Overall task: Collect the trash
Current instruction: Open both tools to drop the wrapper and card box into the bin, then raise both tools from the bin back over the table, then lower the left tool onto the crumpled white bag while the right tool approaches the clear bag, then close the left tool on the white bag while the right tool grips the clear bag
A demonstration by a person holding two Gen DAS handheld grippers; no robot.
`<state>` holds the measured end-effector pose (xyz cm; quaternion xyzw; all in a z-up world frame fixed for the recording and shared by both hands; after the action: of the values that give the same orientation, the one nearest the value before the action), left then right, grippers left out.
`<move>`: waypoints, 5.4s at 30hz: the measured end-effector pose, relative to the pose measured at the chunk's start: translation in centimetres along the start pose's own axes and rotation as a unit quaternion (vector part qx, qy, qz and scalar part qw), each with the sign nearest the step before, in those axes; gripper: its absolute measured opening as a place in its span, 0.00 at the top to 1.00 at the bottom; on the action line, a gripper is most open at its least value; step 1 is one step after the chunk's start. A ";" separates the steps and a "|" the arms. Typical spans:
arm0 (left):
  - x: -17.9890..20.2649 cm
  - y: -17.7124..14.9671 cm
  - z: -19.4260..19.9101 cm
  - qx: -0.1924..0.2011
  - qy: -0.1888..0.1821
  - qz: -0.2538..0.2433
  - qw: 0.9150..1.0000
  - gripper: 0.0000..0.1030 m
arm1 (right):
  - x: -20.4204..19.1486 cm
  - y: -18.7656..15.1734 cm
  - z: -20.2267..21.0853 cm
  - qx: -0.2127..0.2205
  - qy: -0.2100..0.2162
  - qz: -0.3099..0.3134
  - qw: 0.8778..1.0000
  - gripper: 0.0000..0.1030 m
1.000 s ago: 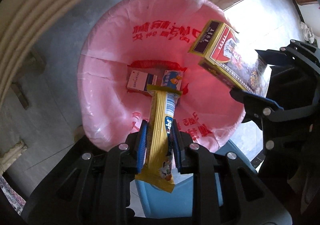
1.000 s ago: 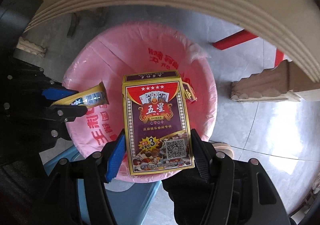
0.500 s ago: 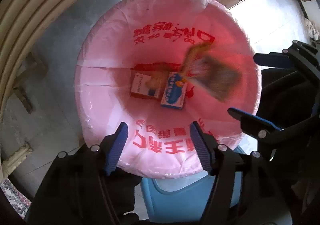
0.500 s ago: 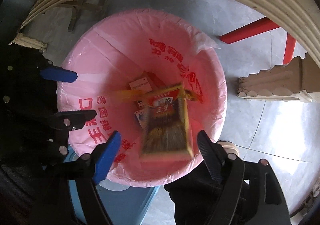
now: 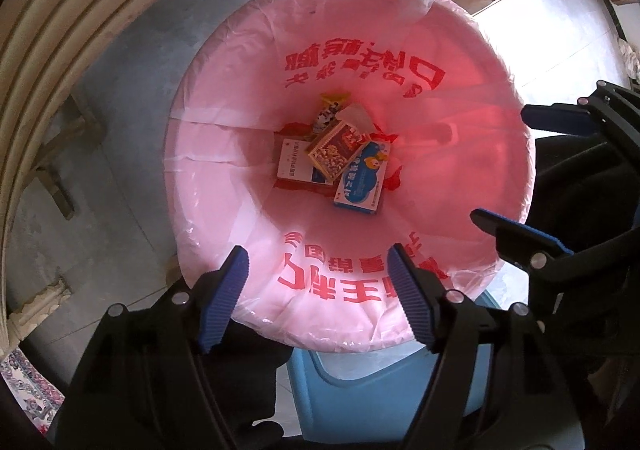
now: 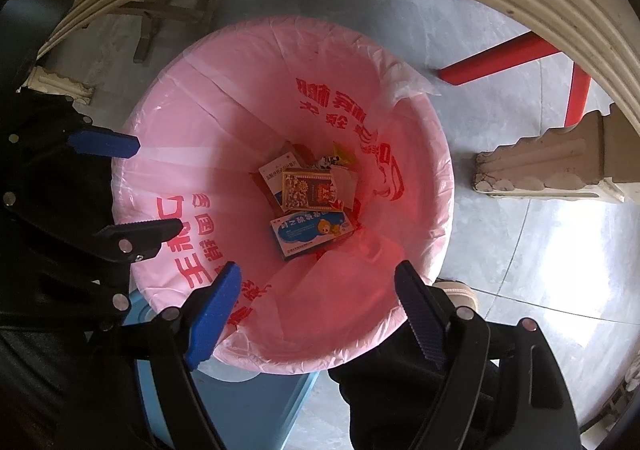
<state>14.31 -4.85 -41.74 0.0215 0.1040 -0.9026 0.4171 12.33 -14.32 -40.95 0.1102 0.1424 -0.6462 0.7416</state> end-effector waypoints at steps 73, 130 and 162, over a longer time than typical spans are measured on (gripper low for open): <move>-18.4 9.4 25.8 0.153 0.105 0.108 0.977 0.15 | -6.0 24.5 28.8 0.167 0.057 0.107 0.978 0.18; -21.0 8.4 23.5 0.172 0.028 0.150 0.973 0.89 | -6.6 26.3 24.9 0.163 0.059 0.075 0.982 0.78; -14.3 -1.3 33.8 0.329 0.140 0.158 0.920 0.90 | -12.7 10.7 31.5 0.249 -0.035 0.150 0.956 0.78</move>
<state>24.29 -0.25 -6.73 0.2998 -0.1466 -0.7961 0.5049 23.53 -12.03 -7.22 0.2888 -0.0678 -0.5458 0.7836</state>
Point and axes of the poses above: each gripper's, at about its wrist camera, not at the fingertips, and z roughly against the way its jaws point, x to its right, y to its top, the point moved 4 cm from there along -z, roughly the way its jaws point, and after that the axes turned 13 degrees about y, right-handed, at the moved point
